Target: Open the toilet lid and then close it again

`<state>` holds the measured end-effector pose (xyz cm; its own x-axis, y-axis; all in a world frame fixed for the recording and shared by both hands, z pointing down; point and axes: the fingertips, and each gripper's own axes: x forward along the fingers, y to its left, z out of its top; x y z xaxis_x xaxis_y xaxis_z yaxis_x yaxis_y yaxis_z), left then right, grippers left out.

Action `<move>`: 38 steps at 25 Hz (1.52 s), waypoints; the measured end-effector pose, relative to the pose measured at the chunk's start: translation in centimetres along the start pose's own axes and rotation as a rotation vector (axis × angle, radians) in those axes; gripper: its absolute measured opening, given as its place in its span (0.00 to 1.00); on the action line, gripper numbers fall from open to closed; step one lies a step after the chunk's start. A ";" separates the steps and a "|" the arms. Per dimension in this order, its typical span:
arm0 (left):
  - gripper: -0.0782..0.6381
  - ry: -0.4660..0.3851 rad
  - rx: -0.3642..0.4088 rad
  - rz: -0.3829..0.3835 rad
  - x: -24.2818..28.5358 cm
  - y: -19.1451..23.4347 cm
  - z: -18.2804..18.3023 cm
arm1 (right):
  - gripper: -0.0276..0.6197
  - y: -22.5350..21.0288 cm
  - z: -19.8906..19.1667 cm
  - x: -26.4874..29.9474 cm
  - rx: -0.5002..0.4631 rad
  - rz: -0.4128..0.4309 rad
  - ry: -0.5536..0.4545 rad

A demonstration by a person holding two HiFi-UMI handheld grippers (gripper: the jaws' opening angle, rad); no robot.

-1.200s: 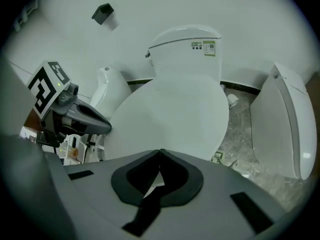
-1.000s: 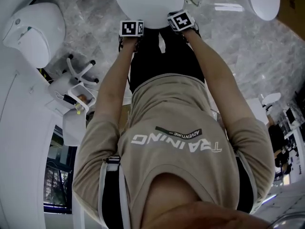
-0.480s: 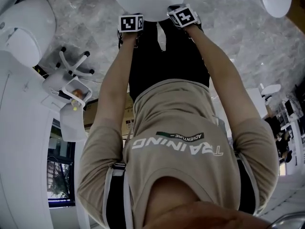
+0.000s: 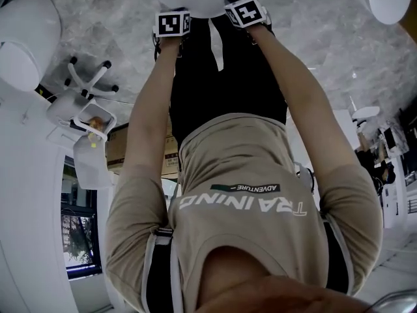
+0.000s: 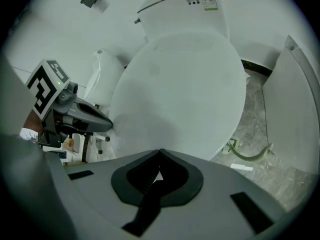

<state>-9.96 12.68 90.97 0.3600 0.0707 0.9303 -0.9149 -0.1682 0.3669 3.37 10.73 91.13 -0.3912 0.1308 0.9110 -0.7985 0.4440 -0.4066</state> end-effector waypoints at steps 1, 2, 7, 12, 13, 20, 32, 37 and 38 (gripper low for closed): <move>0.12 0.005 0.002 0.002 0.2 0.0 -0.1 | 0.06 -0.1 -0.1 0.2 -0.001 -0.001 0.006; 0.12 0.010 0.006 0.006 0.5 0.1 -0.3 | 0.06 -0.1 -0.3 0.5 -0.001 -0.002 0.013; 0.12 0.015 -0.014 0.033 1.8 0.7 -0.4 | 0.06 -0.5 -0.4 1.9 0.013 -0.002 0.019; 0.12 0.010 -0.026 0.039 2.1 0.4 -0.1 | 0.06 -1.2 -0.4 1.8 0.041 -0.021 0.007; 0.12 0.001 -0.020 0.038 2.0 0.4 0.1 | 0.06 -1.2 -0.2 1.7 0.039 -0.027 -0.007; 0.12 -0.010 0.019 0.071 2.0 0.1 -0.1 | 0.06 -1.3 -0.5 1.7 0.027 -0.041 -0.003; 0.12 0.007 0.001 0.075 2.5 0.5 -0.1 | 0.06 -0.9 -1.3 2.7 0.003 -0.041 0.056; 0.12 0.023 0.085 0.063 2.4 0.5 0.0 | 0.06 -1.2 -0.5 2.2 0.020 -0.045 -0.001; 0.12 0.027 0.083 0.054 2.4 0.5 0.1 | 0.06 -1.2 -0.3 2.2 0.019 -0.034 -0.005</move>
<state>-9.54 12.70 93.34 0.3045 0.0859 0.9486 -0.9143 -0.2531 0.3163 3.67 10.75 93.62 -0.3660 0.1110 0.9240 -0.8199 0.4312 -0.3766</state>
